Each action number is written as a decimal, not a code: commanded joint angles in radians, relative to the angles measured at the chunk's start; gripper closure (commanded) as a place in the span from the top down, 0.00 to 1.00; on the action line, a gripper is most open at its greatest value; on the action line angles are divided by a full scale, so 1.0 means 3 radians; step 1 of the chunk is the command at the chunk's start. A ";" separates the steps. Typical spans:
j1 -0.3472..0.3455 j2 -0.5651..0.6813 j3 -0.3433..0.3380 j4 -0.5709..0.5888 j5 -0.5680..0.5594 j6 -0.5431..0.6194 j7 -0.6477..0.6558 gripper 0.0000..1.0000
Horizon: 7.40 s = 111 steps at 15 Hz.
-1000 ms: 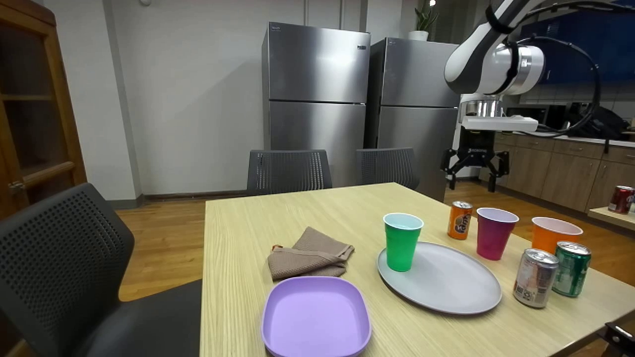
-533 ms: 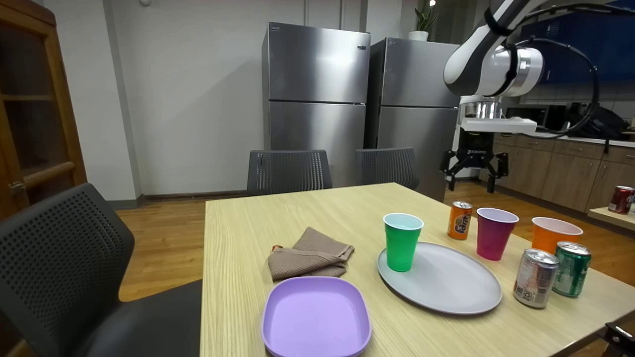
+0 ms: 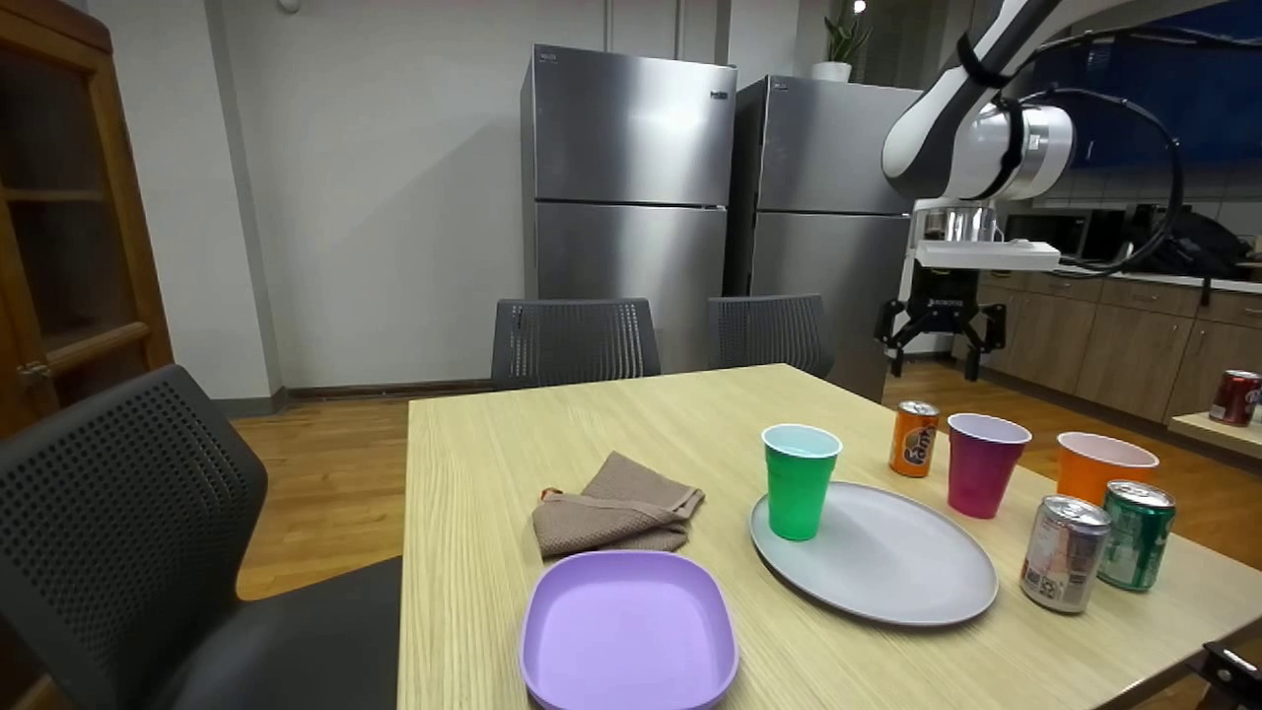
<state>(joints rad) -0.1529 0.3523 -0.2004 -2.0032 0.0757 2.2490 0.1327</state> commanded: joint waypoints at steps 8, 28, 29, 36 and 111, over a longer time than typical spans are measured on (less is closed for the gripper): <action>-0.0179 0.0598 0.0002 0.0689 -0.0049 0.0083 -0.0087 1.00; -0.0230 0.1353 0.0000 0.1455 -0.0050 -0.0175 -0.0016 1.00; -0.0229 0.1381 0.0002 0.1480 -0.0049 -0.0197 -0.0011 1.00; -0.0227 0.1448 0.0009 0.1567 -0.0044 -0.0261 -0.0009 0.71; 0.1539 -0.0200 0.1375 -0.0384 -0.0735 0.0283 -0.0076 0.38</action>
<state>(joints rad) 0.3024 0.2615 0.2092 -2.1439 -0.1165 2.3159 0.1076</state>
